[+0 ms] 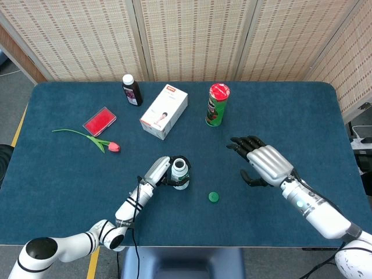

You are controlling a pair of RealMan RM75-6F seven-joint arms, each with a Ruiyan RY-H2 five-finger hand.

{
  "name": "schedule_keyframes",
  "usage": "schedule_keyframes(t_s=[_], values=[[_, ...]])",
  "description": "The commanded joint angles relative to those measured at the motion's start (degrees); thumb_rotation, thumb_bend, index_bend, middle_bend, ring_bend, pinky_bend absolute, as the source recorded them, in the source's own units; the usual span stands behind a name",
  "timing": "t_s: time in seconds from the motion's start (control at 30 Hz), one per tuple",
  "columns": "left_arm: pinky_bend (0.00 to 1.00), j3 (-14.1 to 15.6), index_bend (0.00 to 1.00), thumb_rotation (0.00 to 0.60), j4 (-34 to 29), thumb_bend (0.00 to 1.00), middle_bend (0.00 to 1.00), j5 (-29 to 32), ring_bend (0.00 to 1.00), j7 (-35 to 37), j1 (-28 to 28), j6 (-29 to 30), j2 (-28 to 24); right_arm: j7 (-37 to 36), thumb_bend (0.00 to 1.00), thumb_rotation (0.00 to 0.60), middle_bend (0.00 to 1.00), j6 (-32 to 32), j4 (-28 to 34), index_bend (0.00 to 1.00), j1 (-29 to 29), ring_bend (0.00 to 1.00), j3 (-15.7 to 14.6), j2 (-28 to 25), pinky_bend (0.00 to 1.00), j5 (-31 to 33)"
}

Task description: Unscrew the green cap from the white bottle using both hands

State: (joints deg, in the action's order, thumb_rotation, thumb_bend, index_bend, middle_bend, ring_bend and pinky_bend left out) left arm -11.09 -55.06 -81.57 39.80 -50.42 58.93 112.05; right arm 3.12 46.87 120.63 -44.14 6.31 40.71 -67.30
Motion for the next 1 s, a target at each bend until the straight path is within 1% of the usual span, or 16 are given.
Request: schedule_keyframes(t_s=[0.03, 0.07, 0.13, 0.17, 0.23, 0.3, 0.4, 0.63, 0.73, 1.0], values=[[0.40, 0.6, 0.33, 0.600, 1.3, 0.54, 0.41, -1.2, 0.23, -1.3, 0.3, 1.6, 1.2, 0.1, 0.51, 0.498, 0.00, -0.2, 0.1, 0.09, 0.0, 0.00, 0.1, -0.1, 0.00, 0.0], [0.37, 0.7, 0.26, 0.600, 1.5, 0.52, 0.35, -1.4, 0.19, -1.4, 0.3, 1.8, 1.3, 0.1, 0.51, 0.497, 0.00, -0.2, 0.1, 0.08, 0.1, 0.00, 0.1, -0.1, 0.00, 0.0], [0.27, 1.5, 0.06, 0.600, 2.1, 0.46, 0.19, -2.9, 0.06, -2.0, 0.4, 3.3, 2.1, 0.3, 0.51, 0.498, 0.00, -0.6, 0.3, 0.08, 0.1, 0.00, 0.3, -0.4, 0.00, 0.2], [0.24, 2.1, 0.02, 0.600, 1.7, 0.44, 0.14, -3.8, 0.03, -1.6, 0.2, 3.5, 2.2, 0.6, 0.51, 0.497, 0.00, -0.9, 0.6, 0.08, 0.2, 0.00, 0.3, -0.5, 0.00, 0.1], [0.18, 2.3, 0.00, 0.600, 1.2, 0.42, 0.06, -4.1, 0.00, -1.0, 0.2, 3.4, 2.0, 1.0, 0.51, 0.497, 0.00, -1.3, 0.8, 0.08, 0.2, 0.00, 0.4, -0.8, 0.00, 0.3], [0.15, 1.9, 0.00, 0.600, 0.7, 0.39, 0.01, -3.9, 0.00, -0.4, 0.2, 3.3, 1.9, 1.2, 0.51, 0.496, 0.00, -1.5, 1.0, 0.08, 0.4, 0.00, 0.5, -1.0, 0.00, 0.6], [0.12, 1.3, 0.00, 0.600, 0.1, 0.36, 0.00, -3.1, 0.00, 0.6, 0.2, 2.6, 1.6, 1.1, 0.51, 0.496, 0.00, -1.7, 1.3, 0.08, 0.6, 0.00, 0.8, -1.5, 0.00, 0.8], [0.09, -0.1, 0.00, 0.600, -1.6, 0.32, 0.00, -1.2, 0.00, 3.0, 0.2, 0.1, 0.5, 0.5, 0.51, 0.495, 0.00, -1.9, 1.6, 0.07, 1.4, 0.00, 1.5, -2.4, 0.00, 0.5], [0.08, -0.2, 0.00, 0.600, -2.4, 0.31, 0.00, -1.4, 0.00, 4.1, 0.2, -0.4, -0.3, 0.2, 0.51, 0.495, 0.00, -2.0, 1.6, 0.07, 1.7, 0.00, 1.8, -2.7, 0.00, 0.2], [0.06, 0.1, 0.00, 0.600, -4.2, 0.28, 0.00, -3.1, 0.00, 6.7, 0.3, 0.9, -1.8, 0.1, 0.51, 0.496, 0.00, -2.5, 1.6, 0.07, 2.1, 0.00, 2.4, -2.8, 0.00, 0.2]])
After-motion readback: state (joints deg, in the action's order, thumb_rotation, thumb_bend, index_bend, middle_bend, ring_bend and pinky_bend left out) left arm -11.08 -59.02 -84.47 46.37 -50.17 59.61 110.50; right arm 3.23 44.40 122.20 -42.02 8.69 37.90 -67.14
